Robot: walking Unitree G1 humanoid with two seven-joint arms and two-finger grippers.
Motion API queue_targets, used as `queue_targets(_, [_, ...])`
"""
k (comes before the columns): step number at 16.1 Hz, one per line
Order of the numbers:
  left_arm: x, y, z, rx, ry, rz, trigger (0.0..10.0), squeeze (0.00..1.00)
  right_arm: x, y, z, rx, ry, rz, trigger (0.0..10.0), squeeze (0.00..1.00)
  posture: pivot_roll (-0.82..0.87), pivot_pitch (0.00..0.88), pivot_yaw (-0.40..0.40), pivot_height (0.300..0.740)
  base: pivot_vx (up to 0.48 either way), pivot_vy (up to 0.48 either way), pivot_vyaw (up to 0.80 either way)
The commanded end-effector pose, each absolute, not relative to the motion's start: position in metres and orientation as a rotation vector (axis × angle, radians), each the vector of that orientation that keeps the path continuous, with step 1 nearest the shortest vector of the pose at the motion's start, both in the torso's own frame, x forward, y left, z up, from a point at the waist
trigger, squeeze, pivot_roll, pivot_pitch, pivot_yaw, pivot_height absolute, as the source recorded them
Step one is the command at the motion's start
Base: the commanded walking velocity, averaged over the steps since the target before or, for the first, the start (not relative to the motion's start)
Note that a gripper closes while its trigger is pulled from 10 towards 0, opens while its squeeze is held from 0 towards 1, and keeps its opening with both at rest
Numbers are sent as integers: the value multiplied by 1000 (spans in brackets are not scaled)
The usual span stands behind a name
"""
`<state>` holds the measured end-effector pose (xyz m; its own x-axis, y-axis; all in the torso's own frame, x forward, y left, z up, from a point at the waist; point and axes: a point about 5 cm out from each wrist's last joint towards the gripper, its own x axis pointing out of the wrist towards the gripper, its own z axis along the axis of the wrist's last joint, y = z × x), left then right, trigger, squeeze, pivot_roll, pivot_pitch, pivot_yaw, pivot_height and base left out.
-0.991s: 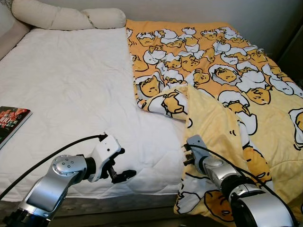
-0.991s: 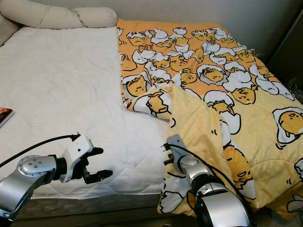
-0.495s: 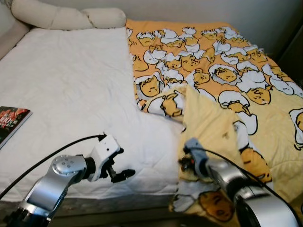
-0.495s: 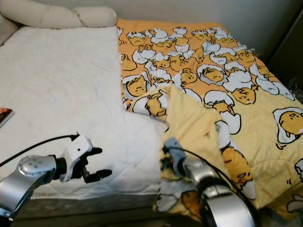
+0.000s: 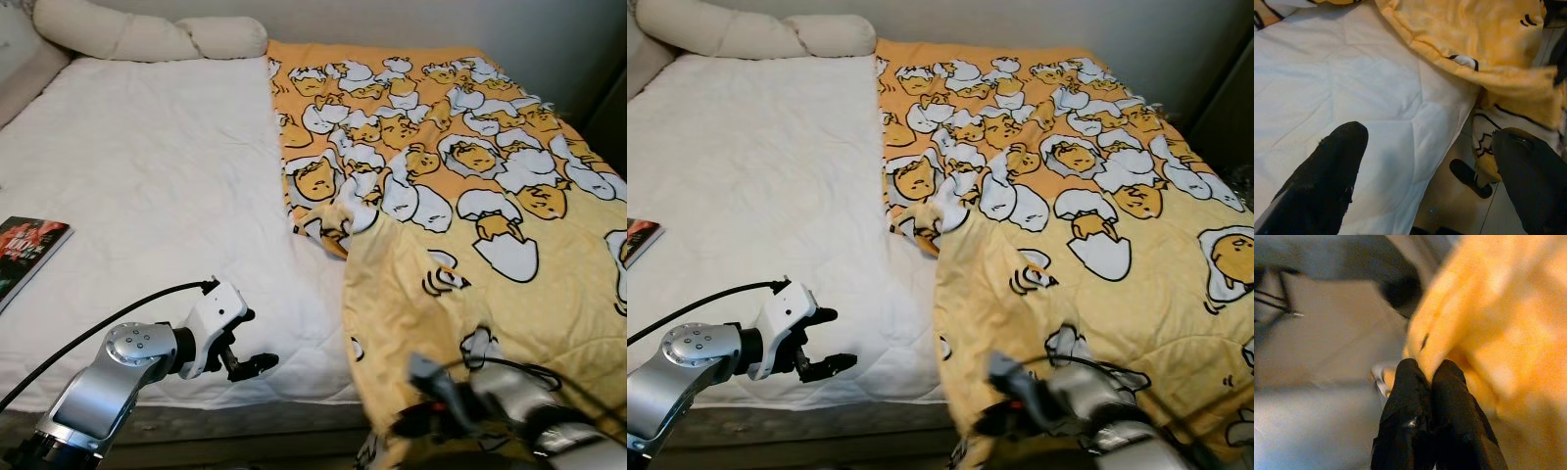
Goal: Clean up the room
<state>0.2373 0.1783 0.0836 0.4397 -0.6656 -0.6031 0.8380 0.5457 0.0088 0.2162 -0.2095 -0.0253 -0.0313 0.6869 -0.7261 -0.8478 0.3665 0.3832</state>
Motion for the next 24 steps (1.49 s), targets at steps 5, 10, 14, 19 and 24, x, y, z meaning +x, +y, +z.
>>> queue_targets(5, [238, 176, 87, 335, 578, -972, 10000, 0, 208, -209, -34, -108, 1006, 1153, 10000, 1000, 74, 0, -42, 740, 0, 0, 0])
queue_targets(10, [240, 176, 88, 337, 570, -963, 10000, 0, 226, -168, -34, 85, 811, 1011, 10000, 1000, 75, 0, -45, 740, 0, 0, 0])
queue_targets(14, [250, 172, 89, 353, 519, -911, 10000, 0, 292, -173, 28, 406, 457, 895, 10000, 1000, 71, 0, -43, 740, 0, 0, 0])
queue_targets(19, [275, 159, 93, 334, 412, -813, 10000, 0, 345, -149, 94, 333, 151, 837, 10000, 1000, 59, 0, -46, 740, 0, 0, 0])
queue_targets(24, [303, 128, 79, 268, 365, -703, 10000, 0, 347, -128, 93, 72, 137, 575, 10000, 1000, 18, 0, -52, 740, 0, 0, 0])
